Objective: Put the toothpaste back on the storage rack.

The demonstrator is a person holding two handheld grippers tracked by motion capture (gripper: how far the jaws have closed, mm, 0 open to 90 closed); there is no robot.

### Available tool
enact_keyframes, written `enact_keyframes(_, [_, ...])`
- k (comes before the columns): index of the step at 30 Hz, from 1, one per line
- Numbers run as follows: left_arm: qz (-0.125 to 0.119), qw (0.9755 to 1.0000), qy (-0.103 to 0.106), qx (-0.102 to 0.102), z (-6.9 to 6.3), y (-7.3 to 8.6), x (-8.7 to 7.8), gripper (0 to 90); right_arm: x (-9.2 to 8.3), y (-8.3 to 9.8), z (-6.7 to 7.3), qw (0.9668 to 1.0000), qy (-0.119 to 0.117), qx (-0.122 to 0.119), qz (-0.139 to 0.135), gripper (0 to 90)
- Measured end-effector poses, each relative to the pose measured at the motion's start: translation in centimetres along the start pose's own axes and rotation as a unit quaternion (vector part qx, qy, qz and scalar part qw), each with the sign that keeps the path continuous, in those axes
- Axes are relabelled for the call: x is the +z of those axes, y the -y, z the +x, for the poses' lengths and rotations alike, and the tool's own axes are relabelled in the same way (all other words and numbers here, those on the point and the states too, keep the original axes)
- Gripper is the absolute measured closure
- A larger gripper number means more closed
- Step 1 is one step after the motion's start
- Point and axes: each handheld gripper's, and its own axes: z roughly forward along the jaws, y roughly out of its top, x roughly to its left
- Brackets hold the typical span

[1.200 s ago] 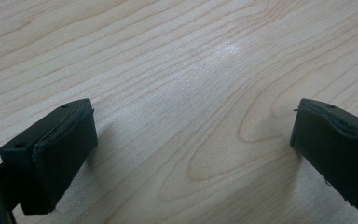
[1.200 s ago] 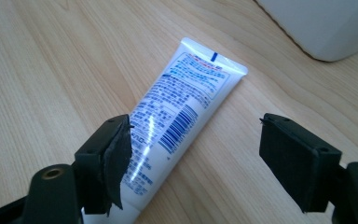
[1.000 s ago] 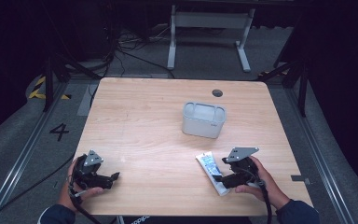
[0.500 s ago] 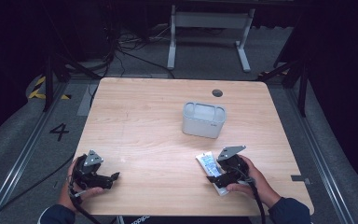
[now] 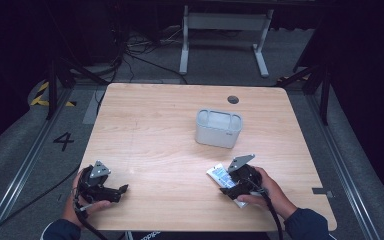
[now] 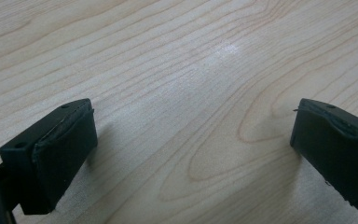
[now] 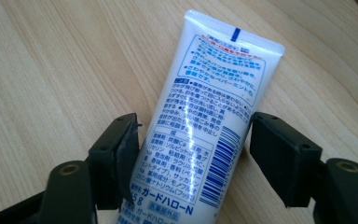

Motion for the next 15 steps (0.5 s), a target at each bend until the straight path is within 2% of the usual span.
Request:
enact_keyframes(5, [0.0, 1.0, 0.0, 0.0, 0.0, 0.0, 0.0, 0.9, 0.5, -0.5, 0.0, 0.9998, -0.004, -0.003, 0.018, 35.7])
enact_keyframes(15, [0.0, 1.0, 0.0, 0.0, 0.0, 0.0, 0.0, 0.9, 0.6, -1.2, 0.1, 0.9994, -0.003, -0.005, 0.033, 41.3])
